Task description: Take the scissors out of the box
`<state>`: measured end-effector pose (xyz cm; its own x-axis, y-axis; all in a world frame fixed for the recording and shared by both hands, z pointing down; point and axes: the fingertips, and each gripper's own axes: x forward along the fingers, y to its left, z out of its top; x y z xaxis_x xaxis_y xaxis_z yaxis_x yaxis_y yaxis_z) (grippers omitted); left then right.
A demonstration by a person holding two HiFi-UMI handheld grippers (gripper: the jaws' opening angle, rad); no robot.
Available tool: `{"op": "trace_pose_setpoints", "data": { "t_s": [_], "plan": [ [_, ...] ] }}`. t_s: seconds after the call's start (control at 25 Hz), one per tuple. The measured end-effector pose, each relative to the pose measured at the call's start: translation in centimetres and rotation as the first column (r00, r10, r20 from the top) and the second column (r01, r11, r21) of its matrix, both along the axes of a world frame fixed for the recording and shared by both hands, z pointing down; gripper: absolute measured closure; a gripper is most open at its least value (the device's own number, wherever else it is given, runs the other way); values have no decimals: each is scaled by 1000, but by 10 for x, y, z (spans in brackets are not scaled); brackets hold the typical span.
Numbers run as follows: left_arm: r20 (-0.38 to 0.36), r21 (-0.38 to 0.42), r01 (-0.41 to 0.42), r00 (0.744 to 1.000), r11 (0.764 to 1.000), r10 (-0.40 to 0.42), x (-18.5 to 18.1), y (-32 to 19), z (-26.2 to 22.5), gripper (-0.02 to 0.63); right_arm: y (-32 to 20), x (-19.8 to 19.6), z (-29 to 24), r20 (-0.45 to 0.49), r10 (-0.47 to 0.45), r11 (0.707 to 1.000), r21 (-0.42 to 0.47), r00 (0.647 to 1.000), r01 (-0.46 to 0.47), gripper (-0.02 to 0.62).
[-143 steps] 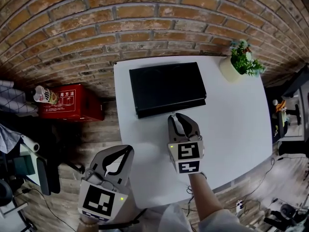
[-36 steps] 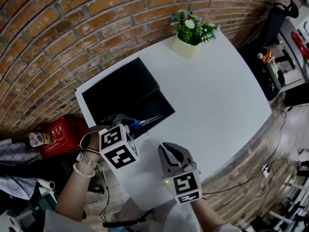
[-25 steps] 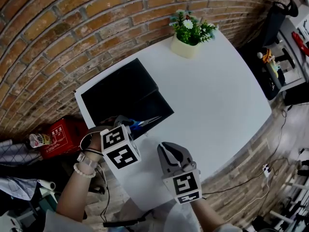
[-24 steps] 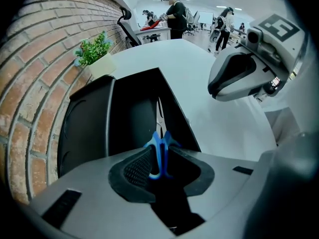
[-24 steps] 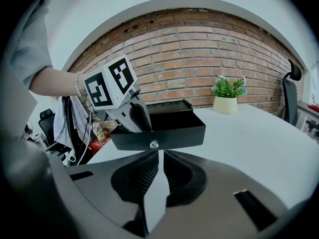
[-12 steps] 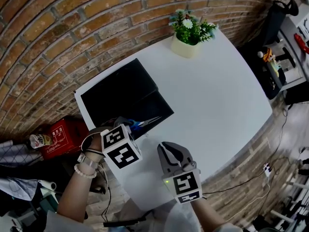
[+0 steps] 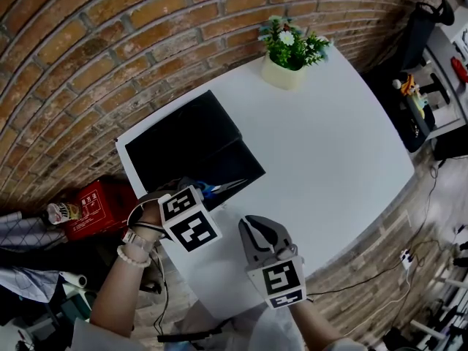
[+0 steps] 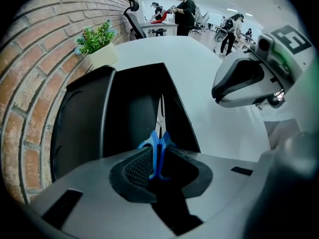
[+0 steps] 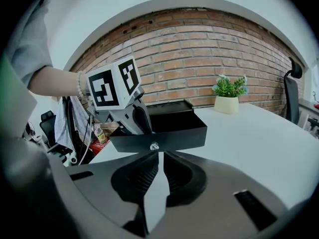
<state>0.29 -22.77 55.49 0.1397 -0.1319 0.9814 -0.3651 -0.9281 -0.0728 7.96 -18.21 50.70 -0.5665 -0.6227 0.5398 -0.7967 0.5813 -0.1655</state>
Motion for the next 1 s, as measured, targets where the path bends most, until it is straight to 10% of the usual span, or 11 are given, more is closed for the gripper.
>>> {"op": "trace_pose_setpoints", "data": {
  "t_s": [1.0],
  "plan": [
    [-85, 13, 119, 989, 993, -117, 0, -6, 3, 514, -2, 3, -4, -1, -2, 1000, 5, 1000, 2, 537]
  ]
}}
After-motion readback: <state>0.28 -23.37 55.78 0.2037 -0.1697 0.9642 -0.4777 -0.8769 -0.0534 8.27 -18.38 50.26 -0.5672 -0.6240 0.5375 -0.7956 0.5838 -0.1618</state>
